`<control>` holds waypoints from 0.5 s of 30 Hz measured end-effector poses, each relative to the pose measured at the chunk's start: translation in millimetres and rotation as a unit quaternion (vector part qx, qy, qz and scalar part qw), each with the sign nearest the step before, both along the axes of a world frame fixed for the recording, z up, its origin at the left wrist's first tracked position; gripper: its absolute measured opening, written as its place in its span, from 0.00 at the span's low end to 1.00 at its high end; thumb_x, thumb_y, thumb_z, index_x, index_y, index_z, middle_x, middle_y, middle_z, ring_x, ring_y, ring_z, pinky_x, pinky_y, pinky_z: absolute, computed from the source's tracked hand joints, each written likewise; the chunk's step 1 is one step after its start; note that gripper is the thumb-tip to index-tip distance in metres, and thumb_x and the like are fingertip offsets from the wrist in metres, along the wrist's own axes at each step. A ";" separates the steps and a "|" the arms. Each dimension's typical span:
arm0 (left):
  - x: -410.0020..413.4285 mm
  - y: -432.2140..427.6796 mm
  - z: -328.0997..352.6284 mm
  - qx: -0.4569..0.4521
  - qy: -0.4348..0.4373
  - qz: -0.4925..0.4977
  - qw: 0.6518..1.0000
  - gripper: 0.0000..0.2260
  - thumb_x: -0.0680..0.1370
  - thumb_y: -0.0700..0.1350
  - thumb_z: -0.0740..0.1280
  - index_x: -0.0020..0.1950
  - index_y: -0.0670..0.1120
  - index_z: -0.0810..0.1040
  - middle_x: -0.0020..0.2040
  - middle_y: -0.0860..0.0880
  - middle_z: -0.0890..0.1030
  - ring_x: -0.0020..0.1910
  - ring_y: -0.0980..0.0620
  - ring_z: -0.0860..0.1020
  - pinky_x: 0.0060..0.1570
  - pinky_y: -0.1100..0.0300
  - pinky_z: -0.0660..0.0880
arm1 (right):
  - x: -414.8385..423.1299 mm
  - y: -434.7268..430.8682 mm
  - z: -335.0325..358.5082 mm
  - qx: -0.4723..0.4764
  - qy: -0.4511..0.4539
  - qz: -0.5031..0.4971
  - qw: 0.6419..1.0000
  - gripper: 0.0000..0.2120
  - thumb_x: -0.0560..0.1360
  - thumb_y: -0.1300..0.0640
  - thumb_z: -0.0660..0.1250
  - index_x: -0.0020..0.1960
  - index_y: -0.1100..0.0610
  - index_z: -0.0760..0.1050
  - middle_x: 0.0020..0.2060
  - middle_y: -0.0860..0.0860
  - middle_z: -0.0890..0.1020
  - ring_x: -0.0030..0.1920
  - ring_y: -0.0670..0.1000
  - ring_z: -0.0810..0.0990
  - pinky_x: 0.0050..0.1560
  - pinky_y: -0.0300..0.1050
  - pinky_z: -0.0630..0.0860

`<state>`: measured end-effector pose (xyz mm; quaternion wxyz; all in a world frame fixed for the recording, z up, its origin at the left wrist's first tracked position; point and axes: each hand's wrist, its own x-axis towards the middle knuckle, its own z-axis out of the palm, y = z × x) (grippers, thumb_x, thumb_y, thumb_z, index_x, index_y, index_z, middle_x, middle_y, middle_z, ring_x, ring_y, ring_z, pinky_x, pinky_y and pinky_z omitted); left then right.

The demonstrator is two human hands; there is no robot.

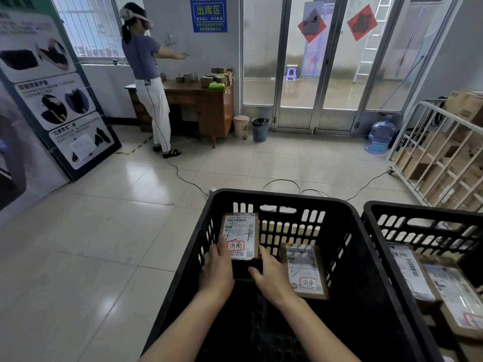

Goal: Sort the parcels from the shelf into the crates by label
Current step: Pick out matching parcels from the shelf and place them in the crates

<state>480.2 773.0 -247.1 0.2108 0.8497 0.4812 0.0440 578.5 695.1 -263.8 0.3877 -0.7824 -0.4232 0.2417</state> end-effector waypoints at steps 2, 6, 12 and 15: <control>0.7 -0.2 1.5 -0.003 0.012 -0.004 1.000 0.39 0.75 0.37 0.64 0.76 0.47 0.41 0.71 0.44 0.58 0.70 0.46 0.61 0.64 0.53 0.69 | 1.5 -1.4 2.6 0.001 -0.007 0.005 1.000 0.25 0.76 0.59 0.64 0.71 0.49 0.62 0.64 0.49 0.74 0.65 0.48 0.71 0.65 0.41 0.68; 1.8 -0.5 6.7 -0.011 0.039 -0.008 0.999 0.40 0.74 0.37 0.65 0.76 0.46 0.40 0.74 0.44 0.53 0.72 0.46 0.57 0.67 0.52 0.66 | 6.8 -0.8 16.9 -0.023 -0.162 0.021 0.986 0.33 0.75 0.56 0.65 0.75 0.54 0.52 0.73 0.51 0.60 0.73 0.50 0.58 0.71 0.44 0.58; -2.7 -2.7 18.9 0.043 0.099 -0.044 0.993 0.38 0.76 0.38 0.64 0.76 0.41 0.42 0.77 0.41 0.46 0.76 0.44 0.47 0.73 0.54 0.54 | 6.4 13.5 16.6 -0.074 -0.354 0.130 0.923 0.37 0.71 0.60 0.68 0.74 0.61 0.54 0.75 0.56 0.56 0.76 0.54 0.54 0.75 0.48 0.53; -10.3 -5.8 21.4 0.091 0.136 -0.070 0.984 0.36 0.76 0.39 0.64 0.75 0.37 0.44 0.76 0.40 0.50 0.76 0.44 0.49 0.73 0.55 0.55 | 5.7 14.1 -2.1 -0.071 -0.389 0.093 0.914 0.35 0.56 0.63 0.78 0.62 0.62 0.74 0.62 0.57 0.77 0.63 0.55 0.77 0.58 0.46 0.74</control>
